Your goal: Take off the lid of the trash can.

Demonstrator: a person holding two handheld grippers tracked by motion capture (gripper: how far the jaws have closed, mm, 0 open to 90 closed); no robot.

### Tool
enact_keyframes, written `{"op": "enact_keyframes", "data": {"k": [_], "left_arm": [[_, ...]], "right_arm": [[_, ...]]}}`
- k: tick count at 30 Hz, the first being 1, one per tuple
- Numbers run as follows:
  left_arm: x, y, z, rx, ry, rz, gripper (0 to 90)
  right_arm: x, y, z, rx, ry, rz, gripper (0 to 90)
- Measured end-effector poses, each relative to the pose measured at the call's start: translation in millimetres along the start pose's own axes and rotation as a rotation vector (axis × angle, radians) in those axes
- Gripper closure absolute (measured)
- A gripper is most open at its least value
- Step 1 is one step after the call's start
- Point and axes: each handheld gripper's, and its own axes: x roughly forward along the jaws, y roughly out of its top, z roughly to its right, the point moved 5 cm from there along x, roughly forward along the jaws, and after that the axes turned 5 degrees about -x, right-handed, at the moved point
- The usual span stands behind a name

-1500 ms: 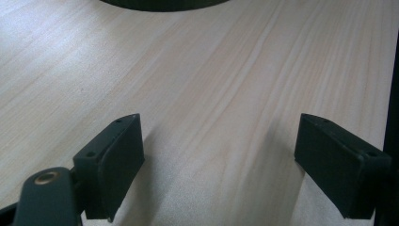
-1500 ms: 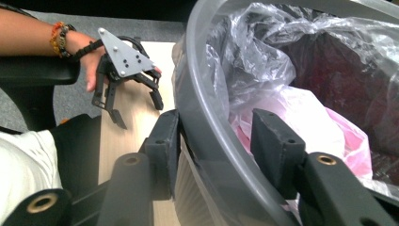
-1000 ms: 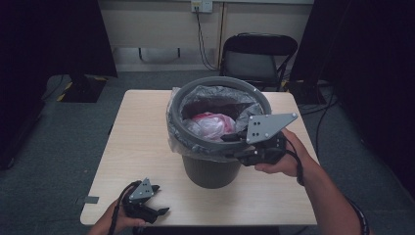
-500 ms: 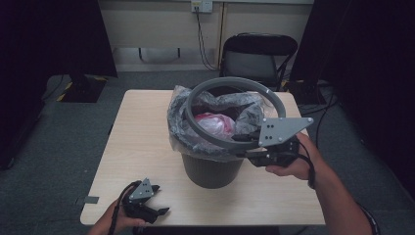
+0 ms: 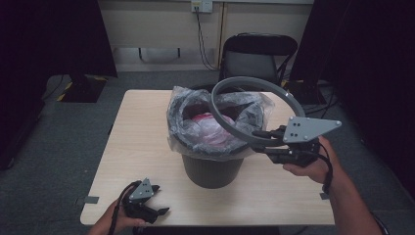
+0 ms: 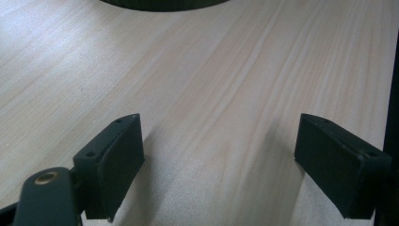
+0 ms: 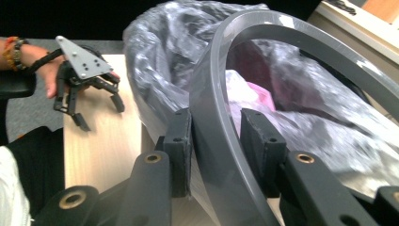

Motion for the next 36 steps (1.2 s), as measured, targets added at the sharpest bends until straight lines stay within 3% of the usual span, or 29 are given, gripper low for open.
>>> {"op": "enact_keyframes", "data": {"k": [10,25,36], "left_arm": [[0.0,-0.1,0.0,-0.001,0.000,-0.001,15.7],[0.0,0.0,0.1,0.000,0.000,0.000,15.8],[-0.1,-0.1,0.1,-0.001,0.001,0.000,15.8]], "right_arm": [[-15.4,-20.4,6.2,0.052,-0.050,0.013,65.1],[-18.7,-52.5,6.8,0.132,-0.050,0.028,66.6],[-20.7,-68.9,8.1,0.198,-0.042,0.076,69.7]]}}
